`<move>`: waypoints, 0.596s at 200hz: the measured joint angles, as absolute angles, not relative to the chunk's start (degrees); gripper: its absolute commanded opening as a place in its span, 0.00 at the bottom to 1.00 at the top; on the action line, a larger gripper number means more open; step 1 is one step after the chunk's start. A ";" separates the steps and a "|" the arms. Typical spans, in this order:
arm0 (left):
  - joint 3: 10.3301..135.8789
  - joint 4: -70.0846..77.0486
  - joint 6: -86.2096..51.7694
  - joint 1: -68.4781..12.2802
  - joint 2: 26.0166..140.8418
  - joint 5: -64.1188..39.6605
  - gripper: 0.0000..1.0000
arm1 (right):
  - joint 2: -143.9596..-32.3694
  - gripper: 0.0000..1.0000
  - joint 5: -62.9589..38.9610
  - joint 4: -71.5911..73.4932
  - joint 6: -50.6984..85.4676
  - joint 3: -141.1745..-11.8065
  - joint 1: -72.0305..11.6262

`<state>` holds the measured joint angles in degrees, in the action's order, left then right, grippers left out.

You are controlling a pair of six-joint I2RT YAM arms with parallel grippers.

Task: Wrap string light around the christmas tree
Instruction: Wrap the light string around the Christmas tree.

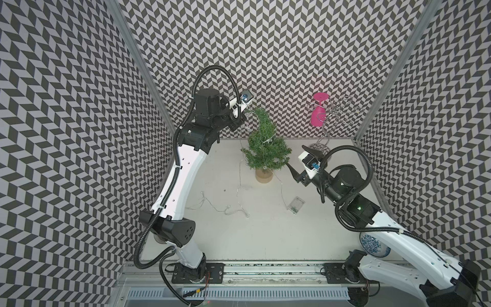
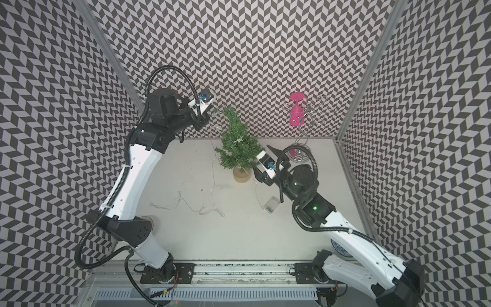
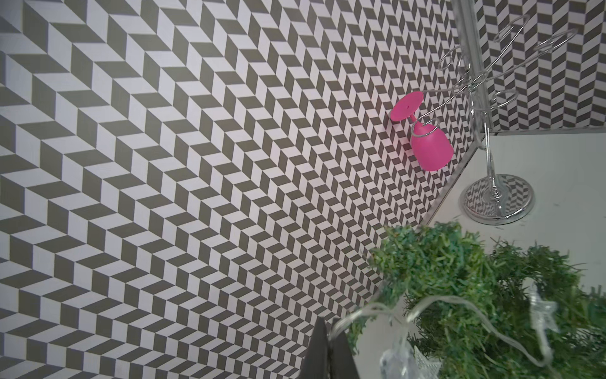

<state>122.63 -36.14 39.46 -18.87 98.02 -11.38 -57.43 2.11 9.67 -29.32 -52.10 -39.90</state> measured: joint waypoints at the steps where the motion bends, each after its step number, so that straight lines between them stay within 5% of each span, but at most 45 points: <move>1: 122.65 -36.12 39.48 -18.83 98.06 -11.31 0.00 | -57.43 0.81 2.11 9.65 -29.32 -52.10 -39.88; 119: 121.84 -30.74 41.36 -12.38 99.59 -10.68 0.00 | -58.33 0.81 0.40 7.81 -29.19 -52.12 -39.07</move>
<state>121.84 -30.74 41.36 -12.38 99.59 -10.68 -58.33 0.40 7.81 -29.19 -52.12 -39.07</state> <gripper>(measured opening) 0.047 0.806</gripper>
